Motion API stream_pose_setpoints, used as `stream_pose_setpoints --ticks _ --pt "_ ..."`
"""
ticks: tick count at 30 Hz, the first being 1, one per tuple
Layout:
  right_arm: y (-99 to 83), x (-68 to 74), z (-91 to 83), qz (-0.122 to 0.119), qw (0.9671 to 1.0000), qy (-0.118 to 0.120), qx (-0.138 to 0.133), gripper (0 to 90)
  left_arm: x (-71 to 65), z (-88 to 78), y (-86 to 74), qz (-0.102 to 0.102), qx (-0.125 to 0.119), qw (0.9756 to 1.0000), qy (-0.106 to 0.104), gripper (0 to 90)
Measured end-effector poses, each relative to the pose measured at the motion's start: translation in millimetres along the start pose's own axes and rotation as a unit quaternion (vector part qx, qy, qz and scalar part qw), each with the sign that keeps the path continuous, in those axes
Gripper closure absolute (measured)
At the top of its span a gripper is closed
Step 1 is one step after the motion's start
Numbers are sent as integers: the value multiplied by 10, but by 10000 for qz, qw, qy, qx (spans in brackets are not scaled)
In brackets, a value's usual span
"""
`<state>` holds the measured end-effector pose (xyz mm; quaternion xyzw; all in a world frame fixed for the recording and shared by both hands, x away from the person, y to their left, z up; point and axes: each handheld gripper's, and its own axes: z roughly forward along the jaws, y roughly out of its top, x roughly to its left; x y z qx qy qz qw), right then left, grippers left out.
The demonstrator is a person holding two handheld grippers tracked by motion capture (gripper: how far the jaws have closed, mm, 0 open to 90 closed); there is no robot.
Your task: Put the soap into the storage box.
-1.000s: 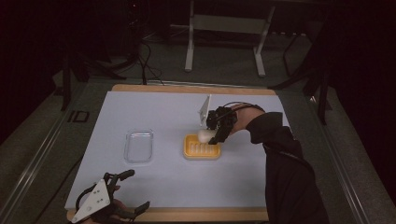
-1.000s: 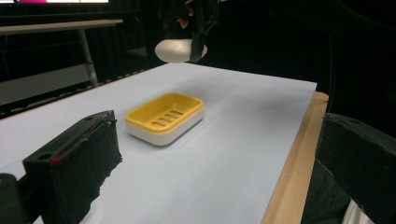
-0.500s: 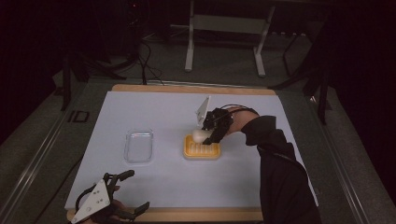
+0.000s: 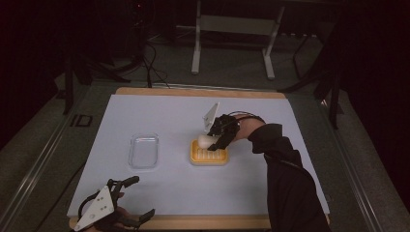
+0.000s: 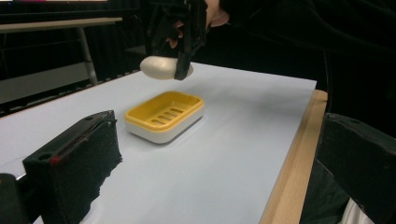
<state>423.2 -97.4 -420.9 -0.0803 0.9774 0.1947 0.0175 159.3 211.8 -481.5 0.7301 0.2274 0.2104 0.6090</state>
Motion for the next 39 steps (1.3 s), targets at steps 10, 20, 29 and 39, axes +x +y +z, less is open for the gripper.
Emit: stream_pose_setpoints --ticks 10,20,29,39 --pt "-75 -55 199 68 9999 74 -25 496 -4 7 -4 23 29 10000 -6 1" --pt "-141 -101 430 150 9999 40 6 496 -2 10 -7 19 43 10000 -8 1" --pt "-189 -119 557 177 9996 101 172 495 -3 12 -9 10 52 10000 -25 1" --pt "-211 -118 651 290 9986 218 388 493 -6 15 -11 10 61 10000 -38 1"
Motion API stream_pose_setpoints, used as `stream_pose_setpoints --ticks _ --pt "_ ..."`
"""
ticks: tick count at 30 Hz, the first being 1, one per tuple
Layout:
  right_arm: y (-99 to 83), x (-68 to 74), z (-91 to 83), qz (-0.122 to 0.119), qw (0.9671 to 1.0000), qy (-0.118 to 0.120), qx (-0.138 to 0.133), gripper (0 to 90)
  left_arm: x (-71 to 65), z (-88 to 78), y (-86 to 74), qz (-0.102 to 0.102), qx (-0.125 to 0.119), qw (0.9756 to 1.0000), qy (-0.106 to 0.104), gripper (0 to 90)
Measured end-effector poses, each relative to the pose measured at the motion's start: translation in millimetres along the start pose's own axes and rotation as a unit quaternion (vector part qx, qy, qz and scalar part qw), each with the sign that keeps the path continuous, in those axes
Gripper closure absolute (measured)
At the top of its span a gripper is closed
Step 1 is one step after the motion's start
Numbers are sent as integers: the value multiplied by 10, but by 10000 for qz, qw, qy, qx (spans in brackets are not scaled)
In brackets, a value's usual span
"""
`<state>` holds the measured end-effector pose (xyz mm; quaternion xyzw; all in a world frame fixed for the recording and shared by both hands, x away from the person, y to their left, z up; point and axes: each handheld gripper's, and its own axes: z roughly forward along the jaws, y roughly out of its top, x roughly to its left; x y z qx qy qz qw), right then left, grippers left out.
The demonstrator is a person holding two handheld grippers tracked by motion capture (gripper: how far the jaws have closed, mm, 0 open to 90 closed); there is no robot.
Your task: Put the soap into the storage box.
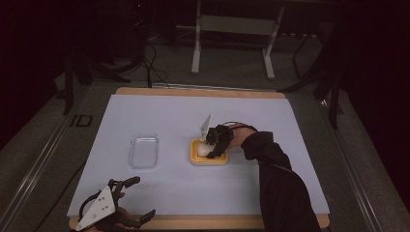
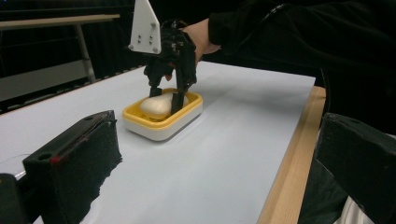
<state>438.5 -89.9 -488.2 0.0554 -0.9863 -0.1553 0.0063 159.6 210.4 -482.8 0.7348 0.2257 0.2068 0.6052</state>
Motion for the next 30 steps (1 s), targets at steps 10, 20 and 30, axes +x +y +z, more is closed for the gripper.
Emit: stream_pose_setpoints --ticks 10,20,30 --pt "17 4 -70 62 10000 18 21 469 -1 2 -1 -8 3 10000 -24 1" --pt "76 42 -304 123 9998 -86 -151 468 2 3 0 -22 -5 10000 -26 1" --pt "41 91 -497 470 9985 -201 -201 456 0 8 -1 -17 31 10000 -47 1"
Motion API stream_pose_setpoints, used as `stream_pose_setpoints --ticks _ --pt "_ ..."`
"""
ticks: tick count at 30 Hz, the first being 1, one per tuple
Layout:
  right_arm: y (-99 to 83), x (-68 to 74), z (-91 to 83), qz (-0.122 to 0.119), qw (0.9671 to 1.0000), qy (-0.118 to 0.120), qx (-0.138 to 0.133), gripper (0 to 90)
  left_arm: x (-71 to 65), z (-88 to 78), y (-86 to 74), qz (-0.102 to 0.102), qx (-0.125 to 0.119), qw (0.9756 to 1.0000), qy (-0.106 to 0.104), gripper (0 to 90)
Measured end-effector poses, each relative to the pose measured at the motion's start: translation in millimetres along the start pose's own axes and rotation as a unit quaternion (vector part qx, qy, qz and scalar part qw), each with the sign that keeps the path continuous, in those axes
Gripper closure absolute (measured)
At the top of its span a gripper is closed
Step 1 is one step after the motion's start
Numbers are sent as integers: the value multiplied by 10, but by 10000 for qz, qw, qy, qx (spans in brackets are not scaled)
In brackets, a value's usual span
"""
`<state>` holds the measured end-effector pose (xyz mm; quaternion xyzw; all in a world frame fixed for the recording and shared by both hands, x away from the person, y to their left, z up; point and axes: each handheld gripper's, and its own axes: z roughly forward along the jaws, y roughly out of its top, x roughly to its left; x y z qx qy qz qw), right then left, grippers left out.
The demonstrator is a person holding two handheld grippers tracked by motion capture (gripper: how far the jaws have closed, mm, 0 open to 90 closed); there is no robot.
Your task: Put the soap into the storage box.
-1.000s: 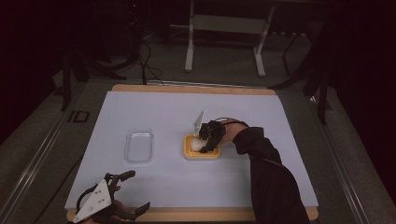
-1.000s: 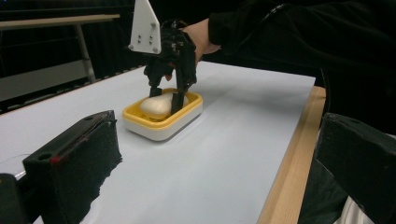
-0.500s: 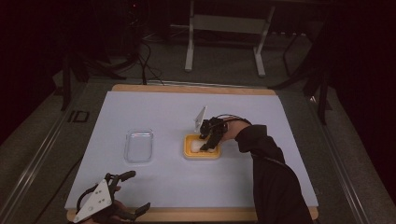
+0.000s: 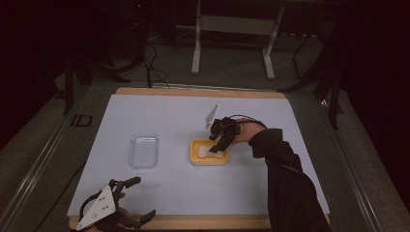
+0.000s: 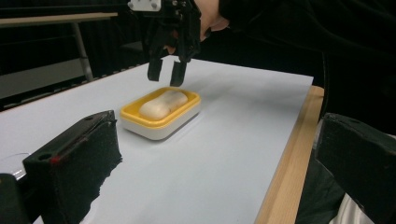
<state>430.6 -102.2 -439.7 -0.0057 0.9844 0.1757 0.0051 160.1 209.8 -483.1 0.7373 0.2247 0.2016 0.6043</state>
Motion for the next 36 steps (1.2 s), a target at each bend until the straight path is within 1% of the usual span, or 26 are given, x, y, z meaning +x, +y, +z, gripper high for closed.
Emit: stream_pose_setpoints --ticks 1,3,4,5,6,9,10,12,13,14,16,17,19,21,22,27,29,30,31,32,33,35,36 --pt "-10 -10 -13 87 10000 21 13 451 -2 1 0 6 3 10000 -8 1" --pt "-31 -22 -41 318 9995 -74 18 431 -4 2 0 9 8 10000 -16 1" --pt "-44 -35 -53 450 9990 -48 24 421 -3 3 0 9 7 10000 -19 1" --pt "-59 -35 -66 542 9984 -148 9 415 -3 4 0 8 6 10000 -18 1" --pt "-76 -36 -81 635 9976 -260 -15 394 -3 4 0 6 5 10000 -19 1" --pt "-119 -45 -126 932 9947 -404 -139 332 0 7 2 -1 1 10000 -21 1" --pt "-132 -43 -138 1057 9933 -442 -124 292 0 8 2 0 2 10000 -23 1" --pt "-158 -30 -151 1222 9909 -541 -151 255 -2 12 0 -7 9 10000 -20 1" --pt "-176 -25 -152 1272 9901 -562 -171 202 -3 12 1 -5 6 10000 -20 1" --pt "-192 -7 -151 1354 9892 -547 -152 188 -4 12 1 -10 6 10000 -22 1" --pt "-231 30 -154 1423 9874 -667 -191 172 -7 12 0 3 17 10000 -21 1" --pt "-252 43 -156 1516 9861 -641 -242 165 -7 11 0 1 12 10000 -21 1" --pt "-296 76 -159 1624 9839 -681 -298 161 -6 13 0 -9 9 10000 -22 1" --pt "-344 111 -161 1753 9818 -634 -359 162 -7 17 -1 -7 19 10000 -31 1" --pt "-366 135 -162 1751 9815 -665 -385 162 -8 18 0 1 21 10000 -38 1" --pt "-467 268 -182 1893 9777 -771 -486 154 -9 21 0 1 24 10000 -30 1" --pt "-510 314 -195 1979 9753 -809 -559 144 -9 19 0 -2 25 10000 -23 1" --pt "-510 314 -195 1979 9753 -809 -559 144 -9 19 0 -2 25 10000 -23 1" --pt "-533 342 -205 2009 9743 -814 -607 138 -10 20 -1 6 32 10000 -19 1" --pt "-597 412 -217 2146 9702 -907 -672 136 -9 20 -1 5 35 10000 -21 1" --pt "-615 429 -221 2193 9685 -962 -687 137 -9 21 -1 4 36 10000 -19 1" --pt "-615 429 -221 2193 9685 -962 -687 137 -9 22 -1 1 39 10000 -17 1" --pt "-641 447 -228 2278 9659 -1004 -714 137 -9 21 -1 9 41 10000 -19 1"
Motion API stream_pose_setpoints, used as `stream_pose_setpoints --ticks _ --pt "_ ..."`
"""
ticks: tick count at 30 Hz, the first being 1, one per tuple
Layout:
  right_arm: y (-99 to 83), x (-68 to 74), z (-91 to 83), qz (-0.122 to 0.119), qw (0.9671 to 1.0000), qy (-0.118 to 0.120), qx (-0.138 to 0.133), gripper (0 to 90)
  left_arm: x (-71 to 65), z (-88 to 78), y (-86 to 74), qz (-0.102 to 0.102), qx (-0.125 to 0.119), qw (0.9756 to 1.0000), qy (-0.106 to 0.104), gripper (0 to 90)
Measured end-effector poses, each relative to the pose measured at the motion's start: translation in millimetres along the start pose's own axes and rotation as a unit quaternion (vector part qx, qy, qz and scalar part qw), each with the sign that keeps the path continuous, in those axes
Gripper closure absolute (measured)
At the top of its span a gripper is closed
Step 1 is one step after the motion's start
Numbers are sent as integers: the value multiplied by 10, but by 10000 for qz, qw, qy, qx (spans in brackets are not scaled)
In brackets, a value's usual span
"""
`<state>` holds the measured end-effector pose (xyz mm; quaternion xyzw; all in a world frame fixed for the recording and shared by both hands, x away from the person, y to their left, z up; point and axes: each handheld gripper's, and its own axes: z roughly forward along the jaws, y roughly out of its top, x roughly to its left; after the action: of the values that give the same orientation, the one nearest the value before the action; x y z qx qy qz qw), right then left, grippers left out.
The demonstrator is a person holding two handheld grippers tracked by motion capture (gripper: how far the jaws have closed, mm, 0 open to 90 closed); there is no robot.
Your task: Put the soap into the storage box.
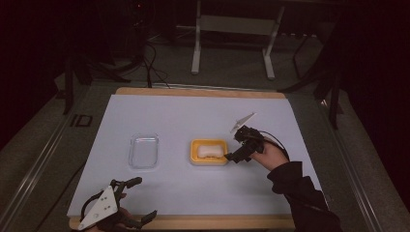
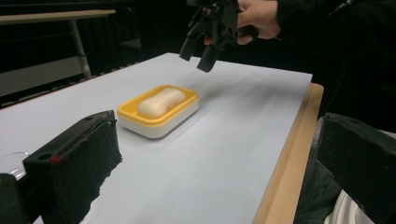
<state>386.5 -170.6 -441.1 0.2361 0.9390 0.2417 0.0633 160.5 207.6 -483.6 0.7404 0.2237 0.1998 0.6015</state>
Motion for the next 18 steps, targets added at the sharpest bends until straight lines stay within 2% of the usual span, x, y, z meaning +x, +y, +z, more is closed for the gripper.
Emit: stream_pose_setpoints --ticks 1,6,8,10,14,16,17,18 --pt "-82 4 -31 254 9995 -56 -152 138 0 -1 0 -2 -5 10000 -5 1" --pt "-265 19 -53 581 9970 -356 -367 139 -1 -2 0 1 -5 10000 -8 1" --pt "-343 18 -52 705 9960 -365 -405 138 -2 -1 0 3 3 10000 -7 1" --pt "-414 29 -48 818 9945 -481 -434 138 -1 -1 0 2 2 10000 -10 1" --pt "-547 42 -56 1124 9895 -723 -547 138 -2 -2 0 0 -2 10000 -11 1" --pt "-613 53 -70 1297 9859 -832 -650 139 -3 -2 0 9 13 10000 -7 1" --pt "-613 53 -70 1297 9859 -832 -650 139 -3 -2 0 9 13 10000 -7 1" --pt "-690 60 -87 1466 9827 -874 -719 139 -4 -2 0 13 13 10000 -10 1"
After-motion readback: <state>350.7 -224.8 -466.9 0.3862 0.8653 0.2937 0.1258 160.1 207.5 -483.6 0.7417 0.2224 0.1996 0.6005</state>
